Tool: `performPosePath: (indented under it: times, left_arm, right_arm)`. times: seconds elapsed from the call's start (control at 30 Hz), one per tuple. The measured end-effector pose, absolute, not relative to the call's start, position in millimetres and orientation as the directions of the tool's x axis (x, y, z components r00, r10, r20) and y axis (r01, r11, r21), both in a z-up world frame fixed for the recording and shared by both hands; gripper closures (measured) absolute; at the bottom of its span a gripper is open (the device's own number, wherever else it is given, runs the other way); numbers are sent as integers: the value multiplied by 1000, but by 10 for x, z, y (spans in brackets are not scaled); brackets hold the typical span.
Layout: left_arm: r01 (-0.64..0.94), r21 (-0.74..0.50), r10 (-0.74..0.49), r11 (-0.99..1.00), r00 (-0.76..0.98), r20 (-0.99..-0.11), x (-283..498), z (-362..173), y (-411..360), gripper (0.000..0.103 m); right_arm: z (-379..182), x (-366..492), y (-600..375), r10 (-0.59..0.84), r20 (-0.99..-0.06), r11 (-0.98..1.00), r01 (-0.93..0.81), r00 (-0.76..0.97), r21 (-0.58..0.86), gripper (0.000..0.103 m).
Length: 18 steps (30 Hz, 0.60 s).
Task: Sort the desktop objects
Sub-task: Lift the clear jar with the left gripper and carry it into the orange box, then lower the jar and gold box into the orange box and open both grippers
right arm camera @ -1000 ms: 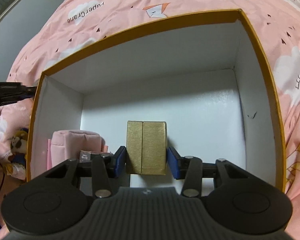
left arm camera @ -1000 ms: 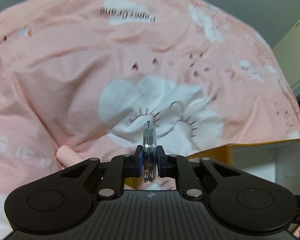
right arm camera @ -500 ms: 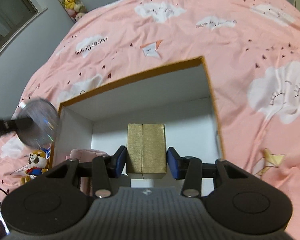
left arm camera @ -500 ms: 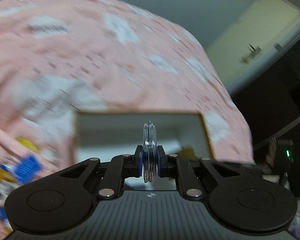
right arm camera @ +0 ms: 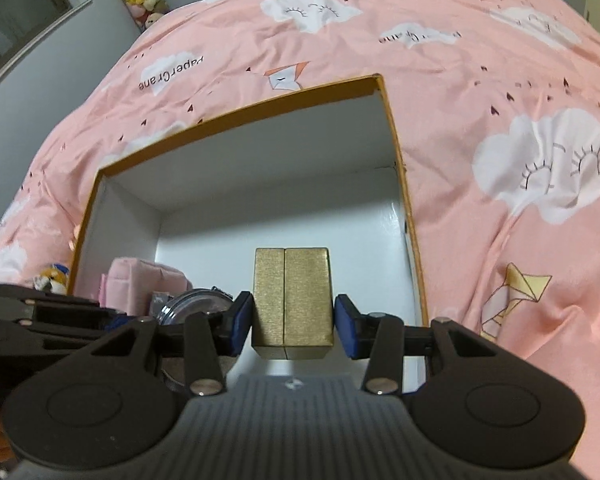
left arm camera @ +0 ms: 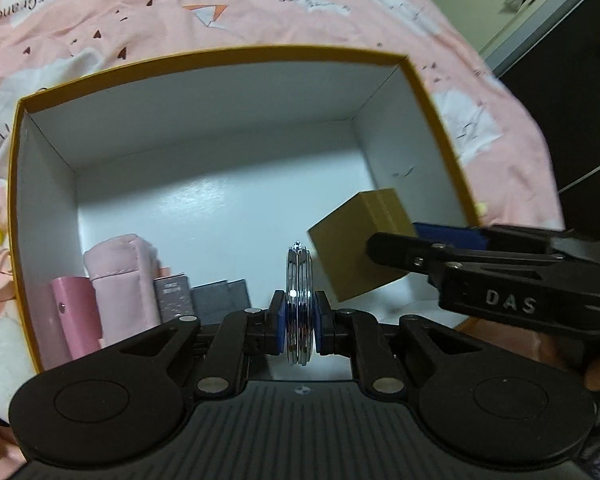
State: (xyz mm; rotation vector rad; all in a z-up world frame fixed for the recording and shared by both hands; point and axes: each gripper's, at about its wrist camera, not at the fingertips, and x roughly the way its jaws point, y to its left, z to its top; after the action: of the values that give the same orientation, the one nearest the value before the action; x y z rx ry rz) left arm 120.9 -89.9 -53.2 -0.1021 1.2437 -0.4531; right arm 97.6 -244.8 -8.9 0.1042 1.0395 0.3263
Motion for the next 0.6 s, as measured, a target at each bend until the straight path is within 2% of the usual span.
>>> performPosePath:
  times: [0.2, 0.6]
  left_arm:
    - [268, -272, -337, 924, 236, -912, 1160, -599, -1017, 88]
    - [252, -257, -311, 933, 206, -928, 1031, -621, -967, 87]
  right_arm:
    - [-96, 916, -2367, 295, -832, 949, -243, 470, 199, 57]
    - [-294, 984, -2347, 397, -858, 915, -215, 326, 342, 57]
